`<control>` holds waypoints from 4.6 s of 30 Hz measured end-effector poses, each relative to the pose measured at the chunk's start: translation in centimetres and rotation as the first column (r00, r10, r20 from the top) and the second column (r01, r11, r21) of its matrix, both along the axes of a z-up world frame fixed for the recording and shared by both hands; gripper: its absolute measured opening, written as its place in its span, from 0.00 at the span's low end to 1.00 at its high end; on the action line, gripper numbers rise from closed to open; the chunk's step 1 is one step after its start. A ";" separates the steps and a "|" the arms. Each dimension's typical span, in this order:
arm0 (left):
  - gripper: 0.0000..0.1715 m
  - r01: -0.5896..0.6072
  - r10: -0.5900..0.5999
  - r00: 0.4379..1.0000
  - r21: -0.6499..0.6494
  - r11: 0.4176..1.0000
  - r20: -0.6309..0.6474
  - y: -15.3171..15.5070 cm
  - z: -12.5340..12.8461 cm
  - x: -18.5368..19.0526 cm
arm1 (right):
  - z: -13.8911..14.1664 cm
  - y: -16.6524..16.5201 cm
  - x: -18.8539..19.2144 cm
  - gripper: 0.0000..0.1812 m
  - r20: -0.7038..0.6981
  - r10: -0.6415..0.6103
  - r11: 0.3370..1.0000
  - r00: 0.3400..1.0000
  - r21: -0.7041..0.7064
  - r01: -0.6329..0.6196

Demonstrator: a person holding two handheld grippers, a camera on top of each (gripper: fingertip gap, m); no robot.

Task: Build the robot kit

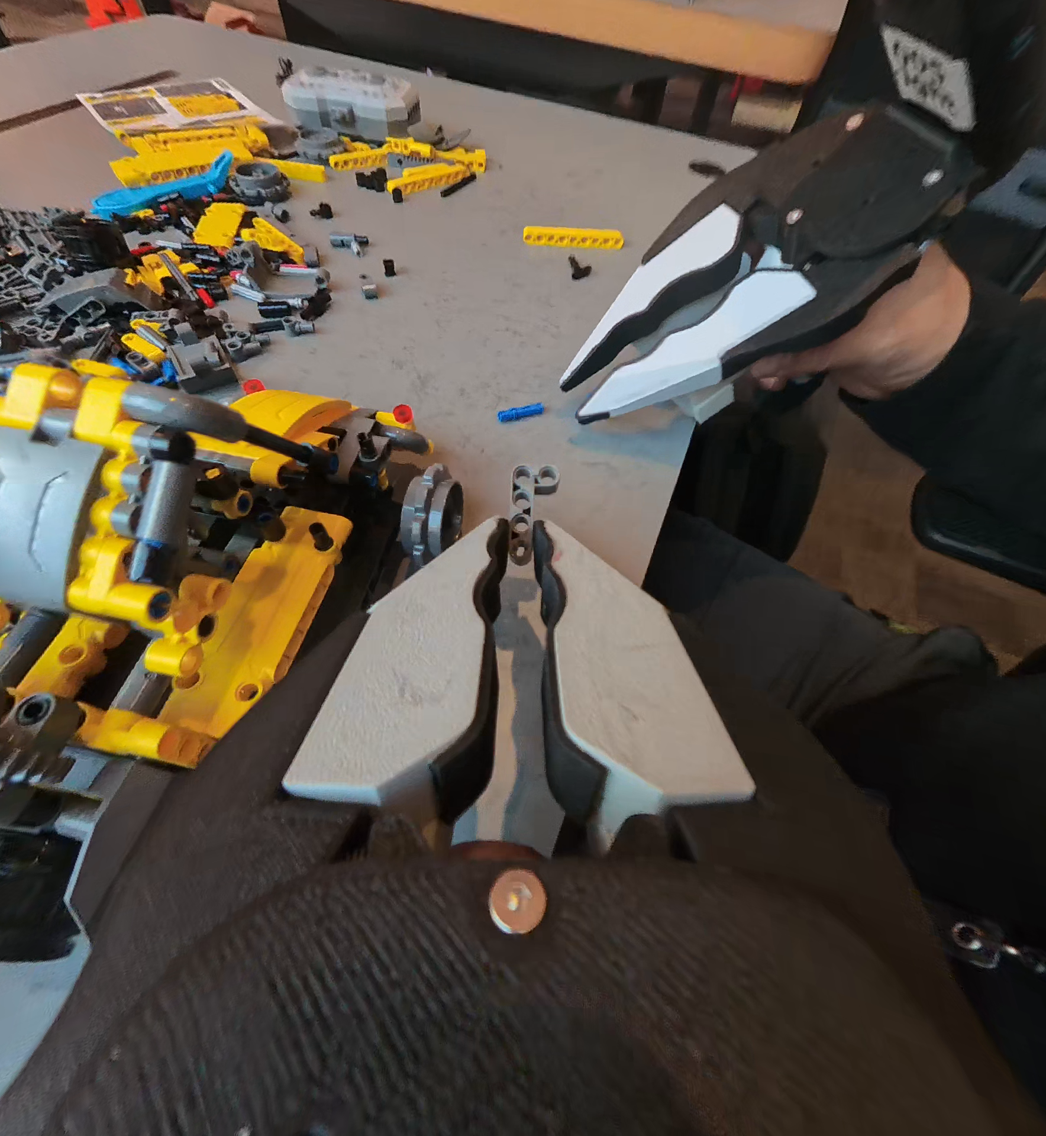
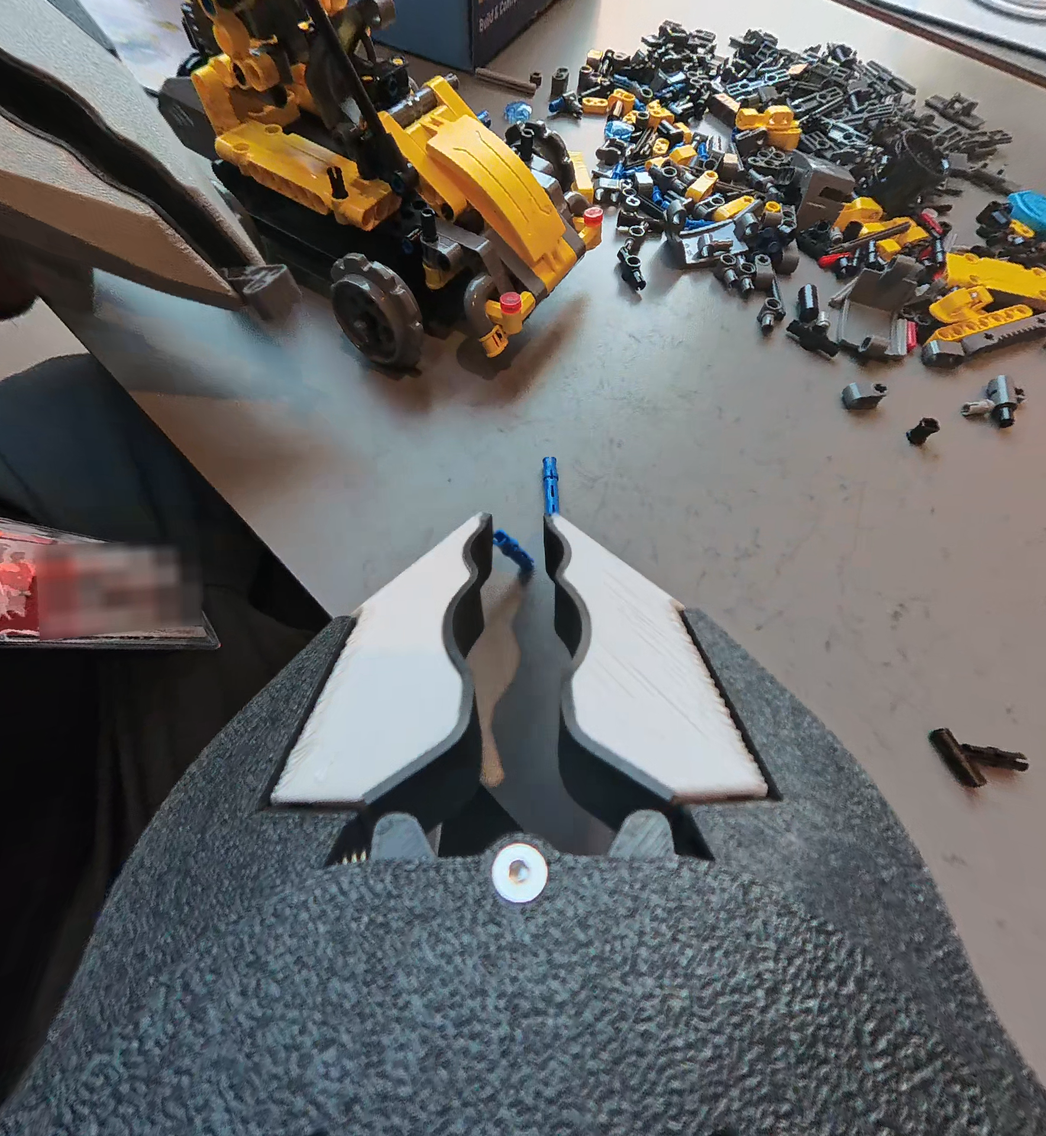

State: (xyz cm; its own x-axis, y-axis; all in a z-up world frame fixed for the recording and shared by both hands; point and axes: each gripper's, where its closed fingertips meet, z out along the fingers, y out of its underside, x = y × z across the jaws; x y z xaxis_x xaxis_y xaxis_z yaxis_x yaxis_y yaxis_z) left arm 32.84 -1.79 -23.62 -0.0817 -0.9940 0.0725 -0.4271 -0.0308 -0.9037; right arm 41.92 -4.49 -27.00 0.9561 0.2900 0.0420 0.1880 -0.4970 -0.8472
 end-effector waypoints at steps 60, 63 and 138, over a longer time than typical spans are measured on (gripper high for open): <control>0.03 0.259 -0.262 0.965 -0.079 0.963 -0.031 -4.1 -0.8 -0.2 | 4.8 -0.5 -10.1 0.08 -0.165 0.369 0.923 0.914 0.179 -0.340; 0.03 0.261 -0.261 0.965 -0.061 0.963 0.007 -4.1 -0.3 -0.3 | 6.5 -0.2 -11.4 0.00 -0.194 0.406 0.904 0.893 0.233 -0.360; 0.03 0.183 -0.215 0.901 -0.119 0.976 -0.378 -2.4 -4.3 1.9 | 3.1 -1.5 1.7 0.03 -0.139 -0.113 0.990 0.984 0.063 0.123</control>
State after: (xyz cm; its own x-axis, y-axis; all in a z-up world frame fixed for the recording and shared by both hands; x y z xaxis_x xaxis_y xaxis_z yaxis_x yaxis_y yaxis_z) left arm 34.70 -4.20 -27.97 -0.2272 -0.9497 0.2154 -0.7466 0.0279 -0.6647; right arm 43.57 -6.03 -23.93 0.9817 0.1760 -0.0728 0.0137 -0.4466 -0.8946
